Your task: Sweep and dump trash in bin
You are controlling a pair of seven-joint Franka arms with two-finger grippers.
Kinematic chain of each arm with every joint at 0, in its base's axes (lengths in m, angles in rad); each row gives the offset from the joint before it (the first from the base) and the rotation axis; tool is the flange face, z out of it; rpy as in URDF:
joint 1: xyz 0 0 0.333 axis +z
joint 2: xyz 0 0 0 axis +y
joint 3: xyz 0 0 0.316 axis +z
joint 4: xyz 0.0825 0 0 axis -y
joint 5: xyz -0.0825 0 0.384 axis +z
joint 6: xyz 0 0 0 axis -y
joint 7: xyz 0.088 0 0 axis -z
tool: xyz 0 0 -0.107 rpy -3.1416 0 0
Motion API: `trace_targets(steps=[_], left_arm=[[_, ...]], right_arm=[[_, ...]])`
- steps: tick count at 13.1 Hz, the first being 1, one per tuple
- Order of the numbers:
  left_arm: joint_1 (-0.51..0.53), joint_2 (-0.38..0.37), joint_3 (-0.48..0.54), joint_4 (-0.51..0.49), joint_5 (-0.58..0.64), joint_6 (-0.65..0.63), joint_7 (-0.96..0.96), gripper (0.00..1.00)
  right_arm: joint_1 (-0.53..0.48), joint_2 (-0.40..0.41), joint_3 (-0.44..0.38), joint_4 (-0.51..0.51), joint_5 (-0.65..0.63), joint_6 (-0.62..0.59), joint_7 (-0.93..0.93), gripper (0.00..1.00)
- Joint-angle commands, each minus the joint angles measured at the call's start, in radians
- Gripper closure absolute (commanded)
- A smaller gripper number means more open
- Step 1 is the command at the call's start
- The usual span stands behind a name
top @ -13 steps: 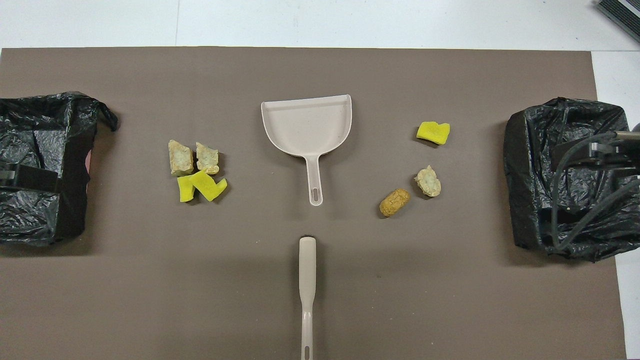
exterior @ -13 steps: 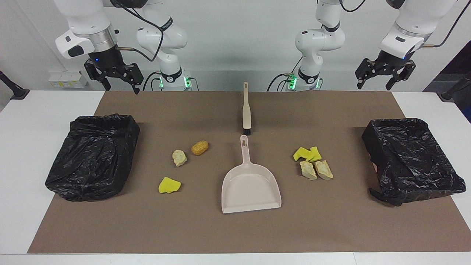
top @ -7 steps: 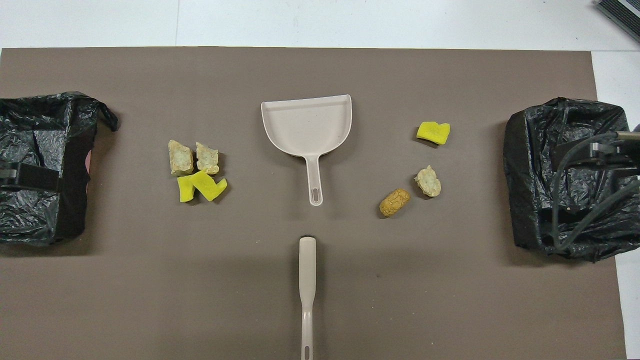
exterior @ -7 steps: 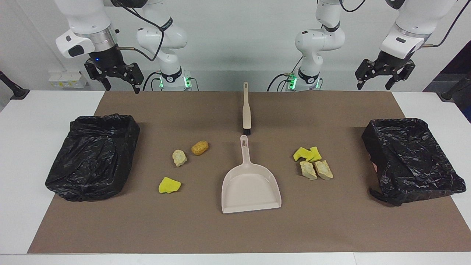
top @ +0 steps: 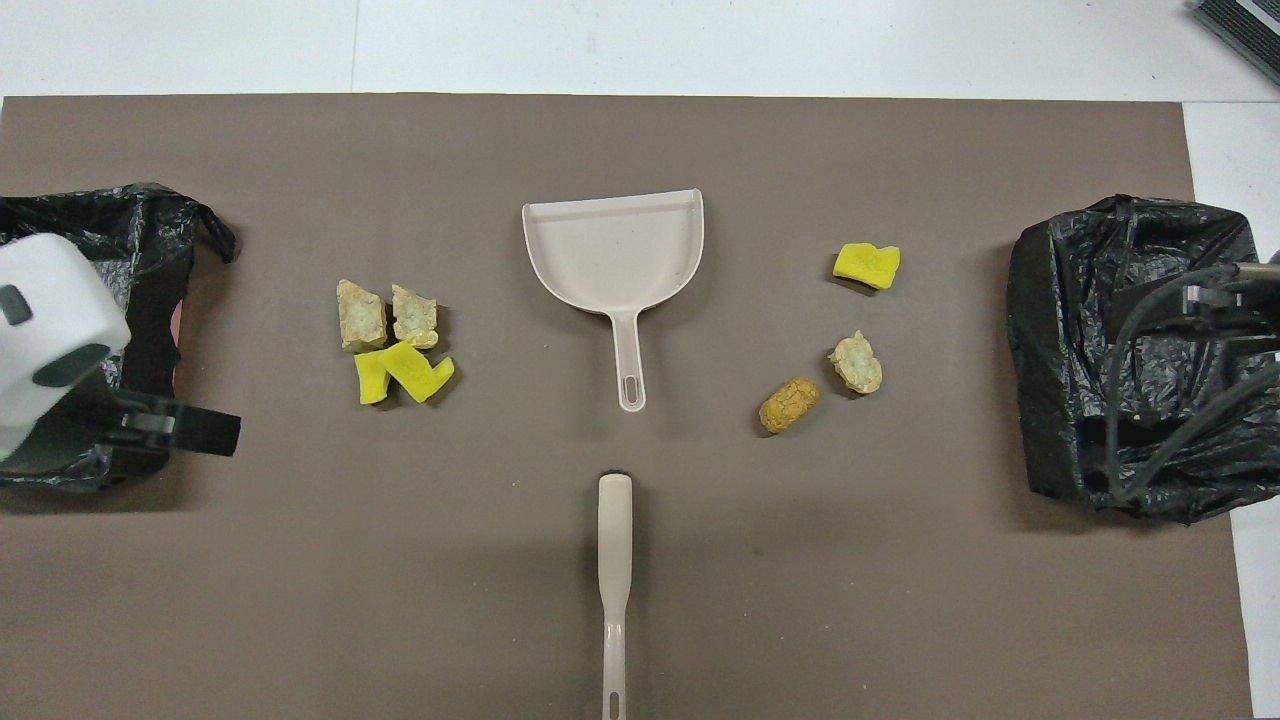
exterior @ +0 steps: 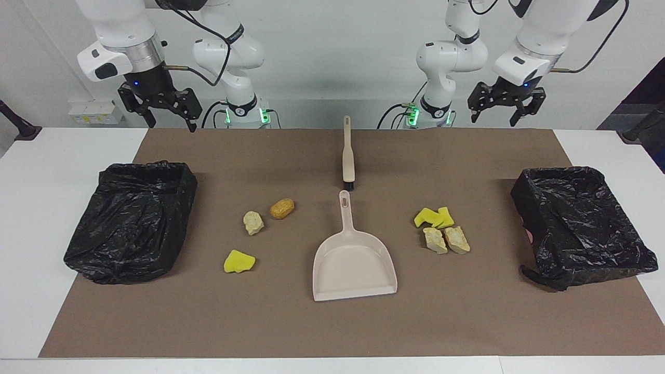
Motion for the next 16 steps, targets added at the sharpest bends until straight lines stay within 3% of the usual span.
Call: trace_targets(steps=[1, 5, 8, 11, 13, 16], left_arm=[[-0.090, -0.127, 0.013, -0.176, -0.011, 0.050, -0.032, 0.00], [-0.290, -0.133, 0.013, -0.309, -0.013, 0.178, -0.265, 0.00], [-0.426, -0.129, 0.013, -0.434, -0.033, 0.318, -0.408, 0.00], [-0.550, -0.113, 0.013, -0.533, -0.048, 0.442, -0.549, 0.00], [-0.669, -0.039, 0.013, -0.566, -0.048, 0.494, -0.648, 0.00], [-0.769, 0.063, 0.013, -0.586, -0.048, 0.649, -0.765, 0.00]], right_arm=[[-0.009, -0.018, 0.004, -0.021, 0.012, 0.025, -0.026, 0.00], [0.036, -0.002, 0.008, -0.021, 0.010, 0.057, -0.017, 0.00], [0.088, 0.080, 0.008, -0.012, 0.003, 0.138, 0.031, 0.00], [0.149, 0.203, 0.017, 0.034, -0.002, 0.231, 0.088, 0.00], [0.233, 0.325, 0.013, 0.113, -0.014, 0.264, 0.143, 0.00], [0.318, 0.491, 0.016, 0.247, -0.016, 0.310, 0.259, 0.00]])
